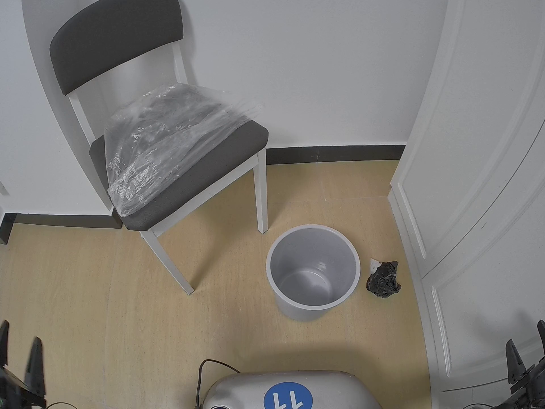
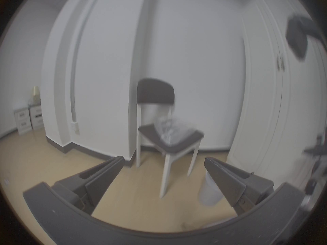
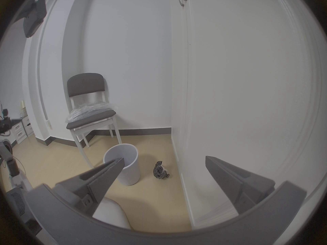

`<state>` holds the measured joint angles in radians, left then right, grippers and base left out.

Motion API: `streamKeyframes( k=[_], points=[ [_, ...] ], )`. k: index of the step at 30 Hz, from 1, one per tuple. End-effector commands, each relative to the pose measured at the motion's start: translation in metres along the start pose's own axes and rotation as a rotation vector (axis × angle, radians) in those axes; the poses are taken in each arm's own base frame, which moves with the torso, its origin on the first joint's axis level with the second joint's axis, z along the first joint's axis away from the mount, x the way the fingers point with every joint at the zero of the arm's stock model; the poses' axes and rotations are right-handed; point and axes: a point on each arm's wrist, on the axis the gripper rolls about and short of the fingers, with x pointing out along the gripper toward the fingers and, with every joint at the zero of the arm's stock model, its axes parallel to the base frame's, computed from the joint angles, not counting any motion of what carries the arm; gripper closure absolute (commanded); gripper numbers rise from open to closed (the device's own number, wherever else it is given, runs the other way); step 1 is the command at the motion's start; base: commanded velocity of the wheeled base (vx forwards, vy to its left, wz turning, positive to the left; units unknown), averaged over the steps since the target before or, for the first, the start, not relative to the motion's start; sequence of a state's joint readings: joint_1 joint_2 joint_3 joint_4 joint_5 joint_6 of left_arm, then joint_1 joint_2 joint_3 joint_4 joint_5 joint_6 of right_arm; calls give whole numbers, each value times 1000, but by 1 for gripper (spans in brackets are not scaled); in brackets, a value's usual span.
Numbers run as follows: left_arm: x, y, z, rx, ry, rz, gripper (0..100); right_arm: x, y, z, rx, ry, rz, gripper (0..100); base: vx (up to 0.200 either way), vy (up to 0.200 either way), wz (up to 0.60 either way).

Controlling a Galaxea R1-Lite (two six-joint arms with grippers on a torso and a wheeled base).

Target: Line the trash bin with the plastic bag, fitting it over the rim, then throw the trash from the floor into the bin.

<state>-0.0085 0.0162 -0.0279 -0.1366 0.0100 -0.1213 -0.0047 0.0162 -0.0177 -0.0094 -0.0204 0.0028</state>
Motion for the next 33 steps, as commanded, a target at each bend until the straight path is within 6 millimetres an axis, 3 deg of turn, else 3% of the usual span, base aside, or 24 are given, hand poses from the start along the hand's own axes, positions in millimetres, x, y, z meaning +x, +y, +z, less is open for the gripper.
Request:
streamKeyframes(
  k=[1,3,5,6,8,10,14,19,23,26,29,33],
  points=[
    [-8,-4,32,-132,-210,-66,0,0,0,-5,14,-2,-12,0,0,0,0],
    [-6,-4,22,10,-112,-53,0,0,0,-5,-26,-3,13,0,0,0,0],
    [-7,-4,22,38,-84,-56,0,0,0,-5,-26,-3,14,0,0,0,0],
    [-7,-4,24,58,-68,-66,0,-2,0,4,-19,-52,8,0,0,0,0],
    [-5,-5,26,103,-39,-93,0,-19,0,53,91,-300,25,0,0,0,0],
    [-1,-6,30,167,-2,-127,0,-31,0,83,165,-341,35,0,0,0,0],
    [12,-8,34,271,77,-194,0,-33,2,96,-28,-212,47,0,0,0,0],
    [14,-9,37,299,81,-200,0,-2,5,111,-34,-114,128,0,0,0,0],
    [19,-12,59,312,55,-202,0,26,5,126,-24,-92,158,0,0,0,0],
    [33,-14,76,337,86,-202,0,49,5,138,-23,-115,169,0,0,0,0],
    [59,-17,93,389,148,-222,0,78,7,156,-16,-170,203,0,0,0,0],
    [92,-21,106,434,215,-271,0,100,14,176,73,-220,241,0,0,0,0]
  ],
)
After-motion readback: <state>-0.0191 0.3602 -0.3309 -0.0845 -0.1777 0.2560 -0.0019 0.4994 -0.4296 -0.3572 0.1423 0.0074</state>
